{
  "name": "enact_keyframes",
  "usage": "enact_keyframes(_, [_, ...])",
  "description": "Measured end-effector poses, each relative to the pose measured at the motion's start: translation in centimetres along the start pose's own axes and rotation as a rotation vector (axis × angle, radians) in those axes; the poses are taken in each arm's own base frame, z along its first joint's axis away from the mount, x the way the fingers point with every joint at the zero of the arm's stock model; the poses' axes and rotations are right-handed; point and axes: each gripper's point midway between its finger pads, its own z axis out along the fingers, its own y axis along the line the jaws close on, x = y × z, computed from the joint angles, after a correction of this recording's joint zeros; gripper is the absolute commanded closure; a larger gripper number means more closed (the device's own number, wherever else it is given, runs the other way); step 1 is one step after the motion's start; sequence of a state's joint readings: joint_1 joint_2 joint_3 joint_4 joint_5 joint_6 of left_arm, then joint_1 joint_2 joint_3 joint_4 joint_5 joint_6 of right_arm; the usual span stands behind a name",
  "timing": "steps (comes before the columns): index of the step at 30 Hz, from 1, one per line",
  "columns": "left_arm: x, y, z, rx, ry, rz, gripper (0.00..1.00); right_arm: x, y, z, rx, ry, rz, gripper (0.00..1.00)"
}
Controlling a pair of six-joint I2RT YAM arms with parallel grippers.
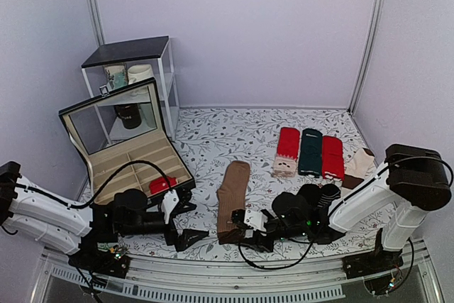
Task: Roll the socks
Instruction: Roll a pair of socks at the corner of the board.
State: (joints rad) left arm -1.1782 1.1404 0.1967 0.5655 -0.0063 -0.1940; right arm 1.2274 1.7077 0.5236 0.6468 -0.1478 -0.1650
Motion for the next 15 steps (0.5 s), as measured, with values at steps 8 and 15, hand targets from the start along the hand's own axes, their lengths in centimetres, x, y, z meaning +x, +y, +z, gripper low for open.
enact_keyframes(8, [0.6, -0.3, 0.6, 0.016, 0.030, 0.000, 0.01, 1.1, -0.2, 1.0, -0.017, 0.026, -0.005, 0.52])
enact_keyframes(15, [0.4, -0.3, 0.6, 0.018, 0.025, 0.004, 0.01, 1.7, 0.0, 1.1, -0.027, 0.034, 0.028, 0.68])
